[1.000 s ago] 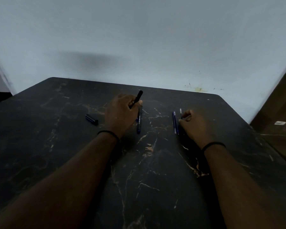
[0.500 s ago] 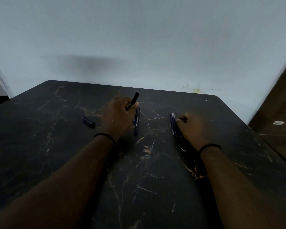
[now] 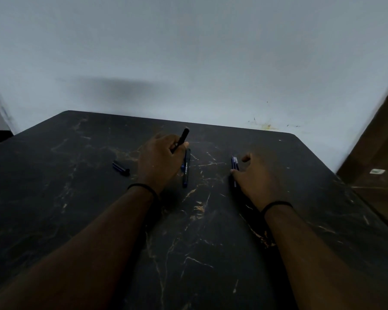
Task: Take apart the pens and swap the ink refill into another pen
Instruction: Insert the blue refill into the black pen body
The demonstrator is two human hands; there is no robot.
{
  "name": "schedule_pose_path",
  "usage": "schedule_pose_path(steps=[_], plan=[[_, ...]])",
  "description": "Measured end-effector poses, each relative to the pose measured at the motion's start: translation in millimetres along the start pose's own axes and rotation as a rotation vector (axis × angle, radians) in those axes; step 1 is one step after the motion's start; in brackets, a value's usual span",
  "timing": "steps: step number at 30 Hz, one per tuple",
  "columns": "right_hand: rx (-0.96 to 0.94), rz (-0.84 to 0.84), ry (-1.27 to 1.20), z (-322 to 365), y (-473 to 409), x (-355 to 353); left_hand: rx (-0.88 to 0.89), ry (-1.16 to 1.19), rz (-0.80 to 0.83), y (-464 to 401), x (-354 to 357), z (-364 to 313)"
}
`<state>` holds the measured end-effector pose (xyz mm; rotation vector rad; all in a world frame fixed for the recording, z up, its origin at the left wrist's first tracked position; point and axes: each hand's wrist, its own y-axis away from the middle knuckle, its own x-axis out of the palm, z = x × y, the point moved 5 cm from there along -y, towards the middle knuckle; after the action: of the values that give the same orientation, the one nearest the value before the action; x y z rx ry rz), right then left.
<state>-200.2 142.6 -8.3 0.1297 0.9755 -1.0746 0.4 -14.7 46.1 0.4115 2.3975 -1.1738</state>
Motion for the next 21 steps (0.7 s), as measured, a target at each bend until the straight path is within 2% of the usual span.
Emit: schedule_pose_path(steps=[5,11,16,21], plan=[[0.019,-0.04,-0.069,-0.2,1.3,-2.2,-0.001,-0.006,-0.001,-0.3,-1.3,-2.3],[-0.003,-0.026,0.014,4.6,4.8,-1.9,0.004,0.009,-0.005,0.9,-2.0,-3.0],[0.026,-0.071,-0.047,7.3,7.0,-7.3,0.009,0.02,-0.021,0.8,-2.5,-0.1],[0.002,-0.059,0.007,11.2,8.2,-9.5,0.025,0.006,-0.017,-0.4,-1.3,2.4]])
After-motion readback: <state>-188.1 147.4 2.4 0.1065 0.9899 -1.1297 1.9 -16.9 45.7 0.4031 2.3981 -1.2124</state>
